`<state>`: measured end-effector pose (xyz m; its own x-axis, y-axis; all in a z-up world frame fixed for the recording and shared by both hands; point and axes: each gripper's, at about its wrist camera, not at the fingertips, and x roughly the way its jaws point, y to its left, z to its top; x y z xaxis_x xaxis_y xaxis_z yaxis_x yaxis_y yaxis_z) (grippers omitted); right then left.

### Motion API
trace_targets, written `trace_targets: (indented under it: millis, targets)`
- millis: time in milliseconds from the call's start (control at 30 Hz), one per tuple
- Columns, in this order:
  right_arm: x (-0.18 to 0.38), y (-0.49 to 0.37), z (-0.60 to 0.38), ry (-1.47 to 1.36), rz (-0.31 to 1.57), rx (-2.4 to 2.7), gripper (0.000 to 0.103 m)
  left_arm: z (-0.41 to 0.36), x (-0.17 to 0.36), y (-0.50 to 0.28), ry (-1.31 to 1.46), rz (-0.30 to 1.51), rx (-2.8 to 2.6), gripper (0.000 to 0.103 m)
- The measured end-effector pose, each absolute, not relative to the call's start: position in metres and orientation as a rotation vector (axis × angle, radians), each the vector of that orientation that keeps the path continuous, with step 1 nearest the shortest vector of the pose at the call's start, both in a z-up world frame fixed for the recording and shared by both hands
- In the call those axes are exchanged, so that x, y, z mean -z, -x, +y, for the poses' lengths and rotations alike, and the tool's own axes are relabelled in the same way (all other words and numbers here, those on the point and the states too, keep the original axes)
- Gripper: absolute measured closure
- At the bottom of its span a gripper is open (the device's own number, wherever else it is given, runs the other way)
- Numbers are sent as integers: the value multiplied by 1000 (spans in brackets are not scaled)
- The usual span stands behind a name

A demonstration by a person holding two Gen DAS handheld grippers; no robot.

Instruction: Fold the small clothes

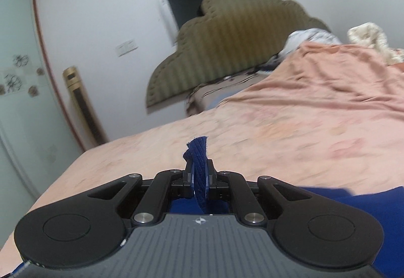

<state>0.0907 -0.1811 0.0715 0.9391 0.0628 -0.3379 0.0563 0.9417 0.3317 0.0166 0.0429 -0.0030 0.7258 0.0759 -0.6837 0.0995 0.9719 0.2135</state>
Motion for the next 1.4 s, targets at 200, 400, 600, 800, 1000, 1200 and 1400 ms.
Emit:
trace_targets:
  millis: [200, 400, 600, 800, 1000, 1200, 1400]
  targets:
    - [-61, -120, -112, -311, 418, -128, 93, 56, 0, -13, -258, 739, -26, 0]
    - [-54, -144, -47, -245, 480, -241, 93, 71, 0, -15, -238, 748, -60, 0]
    - [-43, -157, -10, -208, 541, -310, 93, 76, 1, -15, -230, 758, -68, 0]
    - [-34, -153, 2, -194, 574, -372, 93, 76, 1, -14, -228, 761, -68, 0]
    - [-35, -150, 13, -163, 558, -434, 93, 76, 1, -15, -225, 766, -72, 0]
    - [-47, -166, 20, -144, 532, -433, 93, 80, 3, -20, -215, 772, -74, 0]
    - [-46, -164, 34, -125, 538, -475, 93, 84, 5, -26, -204, 780, -77, 0]
